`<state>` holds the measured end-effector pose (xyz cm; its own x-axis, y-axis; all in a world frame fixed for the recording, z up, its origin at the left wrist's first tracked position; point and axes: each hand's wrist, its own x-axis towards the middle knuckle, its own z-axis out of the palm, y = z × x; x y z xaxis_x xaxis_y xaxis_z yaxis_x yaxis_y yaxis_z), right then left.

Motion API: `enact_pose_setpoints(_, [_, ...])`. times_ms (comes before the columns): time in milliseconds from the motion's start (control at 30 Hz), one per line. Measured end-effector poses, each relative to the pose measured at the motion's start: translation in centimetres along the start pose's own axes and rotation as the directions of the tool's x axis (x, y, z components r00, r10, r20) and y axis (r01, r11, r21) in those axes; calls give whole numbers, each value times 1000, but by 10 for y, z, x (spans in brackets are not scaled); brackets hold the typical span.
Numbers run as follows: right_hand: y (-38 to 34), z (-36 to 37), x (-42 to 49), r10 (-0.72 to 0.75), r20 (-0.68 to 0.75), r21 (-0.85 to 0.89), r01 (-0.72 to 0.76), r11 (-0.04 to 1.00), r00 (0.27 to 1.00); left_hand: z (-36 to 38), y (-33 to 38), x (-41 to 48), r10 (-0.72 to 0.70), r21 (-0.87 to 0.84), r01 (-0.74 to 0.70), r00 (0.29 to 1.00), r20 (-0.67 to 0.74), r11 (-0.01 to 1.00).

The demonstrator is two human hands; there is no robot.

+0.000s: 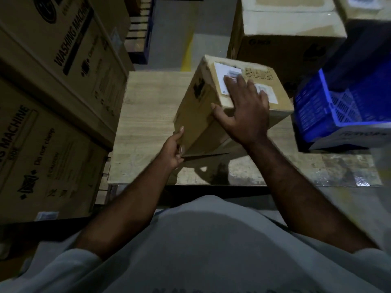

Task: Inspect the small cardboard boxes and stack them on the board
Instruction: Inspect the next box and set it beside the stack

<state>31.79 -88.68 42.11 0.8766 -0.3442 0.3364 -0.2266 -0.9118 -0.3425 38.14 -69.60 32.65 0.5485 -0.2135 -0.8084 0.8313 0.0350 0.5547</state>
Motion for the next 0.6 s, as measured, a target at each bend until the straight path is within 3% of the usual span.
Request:
enact_pose_setpoints(133, [43,-8,12,150,-66,339,-119,933,987,20,7,-1,174,-9,-174,985,-24,985])
enact_pose_setpoints(300, [73,-18,12,295,9,719,-211,662,955,28,31,-4,422,83,-415,900,-111,906])
enact_pose_setpoints(467, [75,-14,-7,409,115,850,-303,431,905,21,41,1,610,230,-572,778,-153,787])
enact_pose_setpoints(600, [75,3,-24,453,217,835,-404,373,865,3,31,17,622,333,-549,763,-174,767])
